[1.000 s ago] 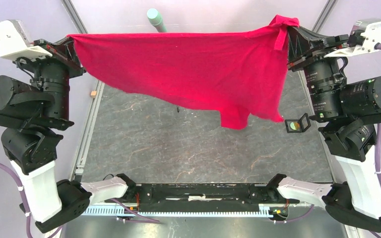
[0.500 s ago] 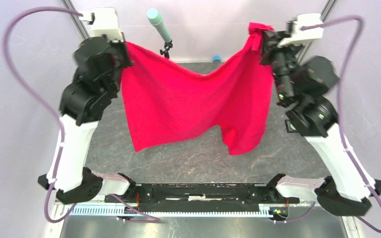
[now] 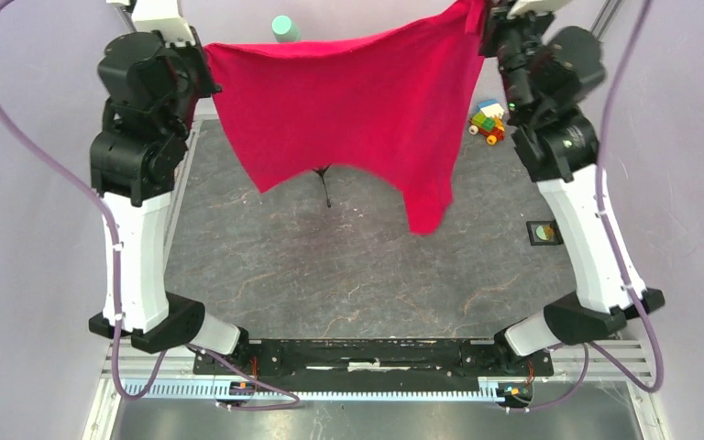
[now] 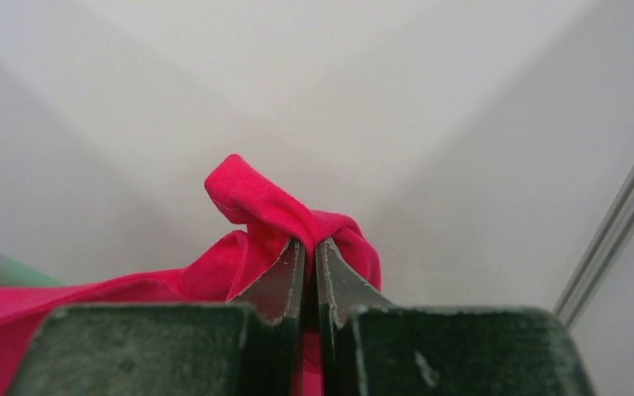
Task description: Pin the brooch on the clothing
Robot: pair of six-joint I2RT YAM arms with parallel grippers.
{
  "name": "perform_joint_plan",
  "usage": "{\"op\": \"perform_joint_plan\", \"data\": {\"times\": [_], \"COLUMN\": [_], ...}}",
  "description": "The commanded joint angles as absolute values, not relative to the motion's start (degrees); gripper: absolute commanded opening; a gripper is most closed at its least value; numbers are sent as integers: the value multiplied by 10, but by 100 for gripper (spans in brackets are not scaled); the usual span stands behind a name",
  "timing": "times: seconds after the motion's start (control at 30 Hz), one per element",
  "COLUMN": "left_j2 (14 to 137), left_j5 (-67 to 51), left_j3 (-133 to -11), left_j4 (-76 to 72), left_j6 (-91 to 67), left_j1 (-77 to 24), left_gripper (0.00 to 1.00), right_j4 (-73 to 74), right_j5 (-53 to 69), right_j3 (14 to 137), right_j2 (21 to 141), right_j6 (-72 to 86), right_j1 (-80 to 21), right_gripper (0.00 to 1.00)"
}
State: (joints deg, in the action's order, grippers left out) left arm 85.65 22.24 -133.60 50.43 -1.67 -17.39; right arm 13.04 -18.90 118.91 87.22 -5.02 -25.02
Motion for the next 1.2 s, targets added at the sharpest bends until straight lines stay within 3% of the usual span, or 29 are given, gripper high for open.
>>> {"op": "perform_joint_plan", "data": {"times": [0.0,0.17,0.37,0.43,0.5,0.53,0.6,0.63,0.7,0.73,0.93,1.1,1.17], "left_j2": [816,691,463,408,377,365,345,337,333,336,390,410,418], "left_j5": [177,154,86,28,-14,-28,-45,-48,-47,-44,-76,-125,-148], "left_j3": [-1324,-1112,-804,-731,-685,-667,-644,-639,-639,-643,-639,-554,-510], "left_j4": [507,484,527,553,596,618,640,641,632,626,575,451,393], "left_j6": [-36,-78,-186,-210,-227,-237,-250,-253,-254,-252,-241,-292,-325], "left_j1": [-170,-170,-170,-170,-170,-170,-170,-170,-169,-170,-170,-170,-170], "left_gripper": [2,2,2,5,19,27,64,79,96,100,100,100,100], "right_j4": [40,69,219,301,382,417,447,447,442,433,342,273,245], "right_j5": [-167,-196,-202,-206,-209,-216,-221,-227,-254,-268,-250,-150,-77], "right_j3": [1147,834,421,350,333,337,358,372,397,406,404,347,316], "right_j2": [756,527,176,84,25,16,16,23,46,62,161,257,304], "right_j6": [-56,63,371,429,441,444,437,420,391,371,266,239,225], "right_j1": [-249,-249,-249,-249,-248,-249,-249,-249,-249,-248,-249,-249,-248], "right_gripper": [0,0,0,14,36,51,70,75,84,87,95,95,90]}}
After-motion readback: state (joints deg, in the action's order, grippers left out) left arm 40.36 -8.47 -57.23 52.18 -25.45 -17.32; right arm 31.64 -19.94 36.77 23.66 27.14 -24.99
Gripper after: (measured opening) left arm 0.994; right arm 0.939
